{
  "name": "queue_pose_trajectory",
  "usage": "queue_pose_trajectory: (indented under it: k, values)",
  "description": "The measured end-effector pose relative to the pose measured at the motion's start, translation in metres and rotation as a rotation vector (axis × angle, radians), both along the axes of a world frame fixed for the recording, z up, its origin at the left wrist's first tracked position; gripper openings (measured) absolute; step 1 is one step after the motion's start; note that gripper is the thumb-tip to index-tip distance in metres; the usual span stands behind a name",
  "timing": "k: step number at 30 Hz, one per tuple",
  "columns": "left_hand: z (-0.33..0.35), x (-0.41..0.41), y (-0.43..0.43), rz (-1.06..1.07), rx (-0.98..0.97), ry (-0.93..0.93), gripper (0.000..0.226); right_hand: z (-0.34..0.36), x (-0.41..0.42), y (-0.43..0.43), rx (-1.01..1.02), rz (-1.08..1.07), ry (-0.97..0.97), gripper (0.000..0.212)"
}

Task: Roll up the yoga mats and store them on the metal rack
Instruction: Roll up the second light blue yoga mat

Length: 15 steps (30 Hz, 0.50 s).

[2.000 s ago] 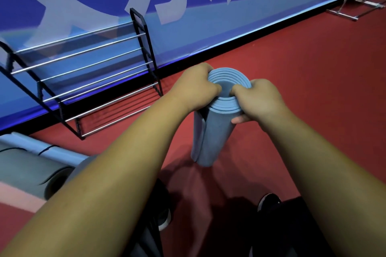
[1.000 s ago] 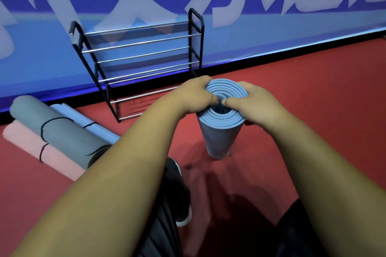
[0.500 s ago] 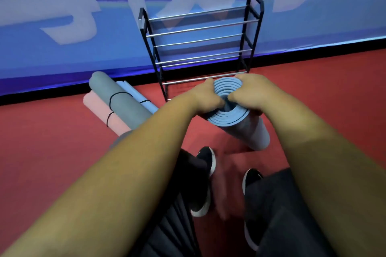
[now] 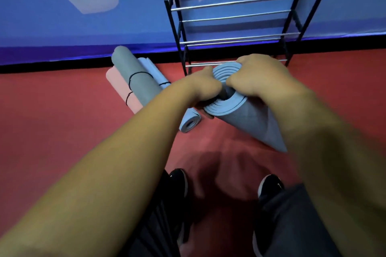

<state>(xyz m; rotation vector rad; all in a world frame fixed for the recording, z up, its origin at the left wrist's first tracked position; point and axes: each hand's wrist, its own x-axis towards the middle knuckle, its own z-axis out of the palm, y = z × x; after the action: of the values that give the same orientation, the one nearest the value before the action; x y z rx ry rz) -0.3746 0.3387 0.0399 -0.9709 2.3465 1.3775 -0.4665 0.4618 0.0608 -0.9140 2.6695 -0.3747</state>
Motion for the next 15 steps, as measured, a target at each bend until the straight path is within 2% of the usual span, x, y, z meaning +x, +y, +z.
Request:
queue_pose_trajectory:
  k: [4,9,12,15]
  values:
    - [-0.012,0.021,-0.011,0.096,0.115,-0.045,0.046,-0.005,0.011,-0.028,0.085,0.054,-0.028,0.027]
    - [-0.011,0.071,-0.003,0.273,0.214,0.086,0.036,0.008,0.043,-0.049,0.157,0.114,-0.052,0.027]
    - [-0.002,0.103,-0.005,0.304,0.081,0.176,0.034,0.02,0.07,-0.051,0.103,0.15,-0.016,0.028]
    - [0.018,0.143,-0.016,0.313,-0.124,0.234,0.036,0.035,0.111,-0.053,-0.056,0.154,0.02,0.027]
